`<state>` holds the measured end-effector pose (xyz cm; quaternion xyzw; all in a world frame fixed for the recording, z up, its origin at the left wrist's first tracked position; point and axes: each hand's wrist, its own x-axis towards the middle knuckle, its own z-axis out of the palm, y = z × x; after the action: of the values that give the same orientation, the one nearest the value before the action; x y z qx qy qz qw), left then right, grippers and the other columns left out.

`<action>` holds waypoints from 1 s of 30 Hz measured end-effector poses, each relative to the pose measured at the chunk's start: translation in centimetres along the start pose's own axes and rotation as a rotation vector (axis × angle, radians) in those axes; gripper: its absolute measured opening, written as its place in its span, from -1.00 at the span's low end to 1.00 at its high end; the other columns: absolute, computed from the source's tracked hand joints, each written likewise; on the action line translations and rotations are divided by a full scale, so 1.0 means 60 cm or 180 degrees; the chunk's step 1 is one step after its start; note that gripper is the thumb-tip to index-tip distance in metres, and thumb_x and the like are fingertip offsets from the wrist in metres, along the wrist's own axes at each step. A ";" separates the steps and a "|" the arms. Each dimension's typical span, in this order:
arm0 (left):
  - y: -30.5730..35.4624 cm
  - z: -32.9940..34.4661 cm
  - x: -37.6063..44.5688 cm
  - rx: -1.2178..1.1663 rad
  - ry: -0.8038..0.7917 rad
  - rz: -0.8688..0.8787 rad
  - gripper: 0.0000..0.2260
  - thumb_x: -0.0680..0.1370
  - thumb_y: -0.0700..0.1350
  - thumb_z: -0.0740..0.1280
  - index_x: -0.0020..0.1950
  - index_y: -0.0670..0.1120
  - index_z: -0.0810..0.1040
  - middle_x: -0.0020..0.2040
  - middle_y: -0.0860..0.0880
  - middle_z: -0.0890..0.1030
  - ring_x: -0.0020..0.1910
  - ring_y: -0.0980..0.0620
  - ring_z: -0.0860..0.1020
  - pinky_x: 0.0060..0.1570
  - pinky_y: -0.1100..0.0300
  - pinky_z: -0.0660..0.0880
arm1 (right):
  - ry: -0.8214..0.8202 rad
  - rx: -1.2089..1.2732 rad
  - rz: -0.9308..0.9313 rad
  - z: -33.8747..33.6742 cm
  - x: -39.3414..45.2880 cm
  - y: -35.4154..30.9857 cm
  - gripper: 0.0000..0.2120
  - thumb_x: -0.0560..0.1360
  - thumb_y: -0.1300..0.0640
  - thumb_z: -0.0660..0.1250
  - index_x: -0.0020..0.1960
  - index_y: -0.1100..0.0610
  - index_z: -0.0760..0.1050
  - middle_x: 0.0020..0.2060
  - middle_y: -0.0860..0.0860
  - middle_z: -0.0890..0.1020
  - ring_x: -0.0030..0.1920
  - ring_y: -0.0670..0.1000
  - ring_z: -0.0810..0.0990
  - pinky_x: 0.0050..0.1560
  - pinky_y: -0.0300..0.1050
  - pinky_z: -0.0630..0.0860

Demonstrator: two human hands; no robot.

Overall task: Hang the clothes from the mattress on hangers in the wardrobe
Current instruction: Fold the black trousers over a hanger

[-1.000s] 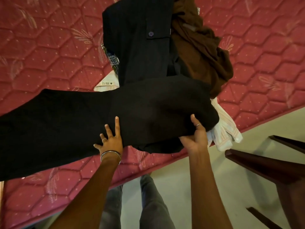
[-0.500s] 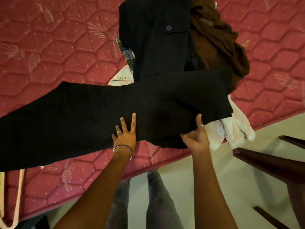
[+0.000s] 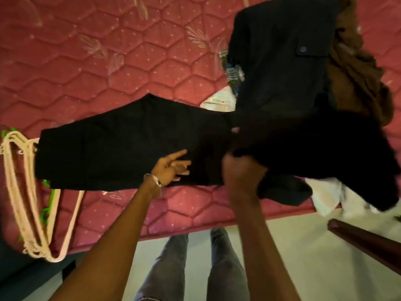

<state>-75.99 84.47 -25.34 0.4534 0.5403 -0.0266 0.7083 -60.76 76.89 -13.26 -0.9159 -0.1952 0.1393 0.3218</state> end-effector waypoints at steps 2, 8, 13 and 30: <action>-0.004 -0.077 -0.019 -0.1015 0.0884 -0.0012 -0.84 0.60 -0.25 0.17 0.03 -0.10 0.53 -0.17 0.05 0.66 -0.15 0.02 0.63 0.00 0.01 0.51 | -0.0522 -0.0787 -0.1613 0.102 -0.058 -0.033 -0.74 0.40 0.18 0.15 0.02 0.18 0.51 -0.16 0.21 0.61 -0.22 0.19 0.59 -0.29 -0.08 0.53; -0.098 -0.298 -0.074 -0.3354 0.1843 0.0020 -0.35 0.53 0.38 -0.07 0.47 0.02 0.23 0.40 -0.10 0.36 0.36 -0.18 0.36 0.30 -0.20 0.33 | -0.3277 -0.2638 -0.3111 0.307 -0.206 -0.012 -0.37 0.44 0.13 -0.21 0.44 0.00 0.30 0.40 0.19 0.32 0.35 0.21 0.33 0.25 0.23 0.32; -0.114 -0.343 -0.066 -0.3017 0.2032 -0.0388 -0.40 0.45 0.26 0.33 0.40 0.04 0.32 0.33 -0.08 0.43 0.21 -0.15 0.50 -0.02 -0.08 0.54 | -0.2768 -0.1776 -0.2499 0.323 -0.198 0.025 -0.55 0.43 0.12 0.39 0.31 0.05 0.45 0.19 0.15 0.48 0.17 0.23 0.45 0.06 0.16 0.39; -0.158 -0.363 -0.064 -0.2851 0.3009 -0.0344 -0.65 0.47 -0.17 0.42 0.23 -0.06 0.47 0.17 -0.11 0.58 0.08 -0.13 0.56 -0.30 0.12 0.53 | -0.1453 -0.1769 -0.0077 0.323 -0.026 0.024 -0.36 0.52 0.02 0.34 0.51 0.04 0.14 0.54 0.13 0.03 0.48 0.29 0.02 0.35 0.38 0.08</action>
<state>-98.72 91.82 -28.23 0.0495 0.7744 0.3678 0.5124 -69.12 85.51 -28.59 -0.9114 -0.3033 0.2780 0.0102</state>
